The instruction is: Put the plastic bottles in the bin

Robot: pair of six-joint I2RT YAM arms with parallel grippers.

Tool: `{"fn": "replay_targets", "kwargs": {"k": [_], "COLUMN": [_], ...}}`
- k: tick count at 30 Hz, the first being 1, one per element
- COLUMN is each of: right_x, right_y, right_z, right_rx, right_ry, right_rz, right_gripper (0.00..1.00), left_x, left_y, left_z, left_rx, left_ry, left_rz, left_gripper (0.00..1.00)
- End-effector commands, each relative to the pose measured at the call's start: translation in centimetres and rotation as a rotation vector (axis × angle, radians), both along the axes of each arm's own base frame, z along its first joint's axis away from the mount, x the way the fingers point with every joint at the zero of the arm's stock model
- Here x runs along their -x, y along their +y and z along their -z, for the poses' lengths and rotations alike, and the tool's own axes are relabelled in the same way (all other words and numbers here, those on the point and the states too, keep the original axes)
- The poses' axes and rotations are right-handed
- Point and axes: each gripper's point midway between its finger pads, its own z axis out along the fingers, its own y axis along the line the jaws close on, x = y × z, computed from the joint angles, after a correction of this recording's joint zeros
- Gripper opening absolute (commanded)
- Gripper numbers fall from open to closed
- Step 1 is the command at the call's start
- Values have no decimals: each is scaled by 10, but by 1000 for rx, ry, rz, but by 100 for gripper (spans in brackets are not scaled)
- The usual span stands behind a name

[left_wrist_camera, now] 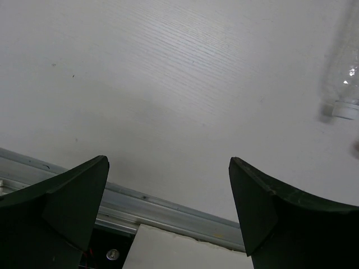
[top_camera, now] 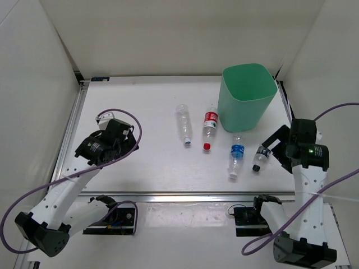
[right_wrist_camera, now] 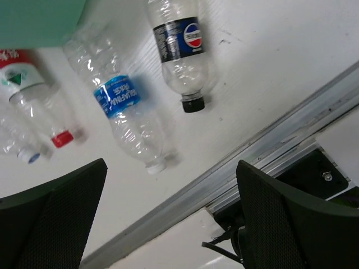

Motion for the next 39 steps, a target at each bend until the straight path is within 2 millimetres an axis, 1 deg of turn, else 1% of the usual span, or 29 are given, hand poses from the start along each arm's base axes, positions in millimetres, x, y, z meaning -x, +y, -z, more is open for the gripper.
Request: {"fn": "replay_targets", "kwargs": {"k": [1, 2, 3, 4, 5, 6, 9, 11, 12, 14, 15, 16, 17, 18, 19, 20, 24, 25, 26, 27, 29, 30, 31, 32, 33, 34, 35, 36, 39], "right_x": [-15, -19, -24, -24, -26, -34, -52, -61, -67, -76, -78, -83, -85, -85, -89, -88, -89, -90, -90, -89, -93, -95, -94, -97, -96, -96, -94, -91, -90], "right_y": [21, 22, 23, 19, 16, 8, 2, 0, -2, -3, -7, -9, -13, -12, -16, -16, -22, -25, -25, -25, -33, -37, -37, -39, -43, -40, -40, -39, -37], "right_z": [8, 18, 23, 34, 39, 41, 51, 66, 76, 83, 93, 96, 100, 109, 113, 124, 146, 149, 151, 154, 156, 154, 157, 154, 154, 151, 146, 142, 100], "right_rx": [-67, -83, -93, -89, -76, -72, -78, -85, -94, -98, -91, -87, -90, -99, -100, -110, -130, -132, -135, -138, -133, -128, -130, -140, -137, -149, -151, -150, -134], "right_ry": [-9, 31, 38, 89, 103, 83, 74, 122, 153, 168, 203, 201, 208, 243, 240, 275, 335, 336, 344, 356, 343, 336, 344, 330, 331, 331, 336, 334, 254], "right_rz": [-184, -200, -205, -179, -170, -143, -136, -144, -143, -143, -133, -120, -109, -108, -97, -97, -74, -65, -65, -64, -56, -56, -55, -48, -49, -54, -54, -54, -32], "right_gripper": [100, 100, 100, 100, 100, 100, 100, 100, 100, 100, 100, 100, 100, 100, 100, 100, 100, 100, 100, 97, 88, 79, 74, 70, 60, 54, 49, 42, 37], "left_x": [4, 7, 9, 12, 13, 16, 21, 25, 27, 29, 31, 30, 32, 32, 31, 30, 26, 24, 23, 23, 19, 20, 19, 18, 18, 16, 16, 11, 7], "left_y": [3, 5, 8, 9, 10, 11, 12, 15, 15, 17, 18, 18, 19, 18, 18, 20, 19, 18, 17, 17, 15, 13, 12, 12, 12, 10, 10, 10, 11], "left_z": [-19, -18, -20, -18, -13, -11, 2, 4, 7, 10, 12, 14, 15, 17, 18, 18, 23, 21, 25, 27, 33, 36, 38, 42, 44, 41, 44, 40, 36], "left_rx": [13, 7, 10, 10, 4, 4, -4, -15, -19, -43, -53, -60, -64, -70, -74, -81, -107, -108, -119, -125, -138, -135, -136, -146, -151, -141, -148, -153, -162], "left_ry": [-43, -32, -39, -41, -29, -30, 10, 29, 36, 69, 87, 97, 105, 115, 123, 119, 146, 148, 167, 177, 199, 215, 224, 243, 251, 241, 254, 243, 225], "left_rz": [-1, -1, -15, -15, -15, -15, -16, -16, -16, -9, -9, -9, -9, -9, -9, -13, -17, -17, -17, -17, -17, -11, -18, -18, -18, -27, -27, -32, -49], "left_gripper": [99, 99, 99, 99, 99, 99, 99, 99, 99, 99, 99, 99, 99, 99, 99, 99, 99, 99, 99, 99, 99, 99, 99, 99, 99, 99, 99, 99, 99]}}
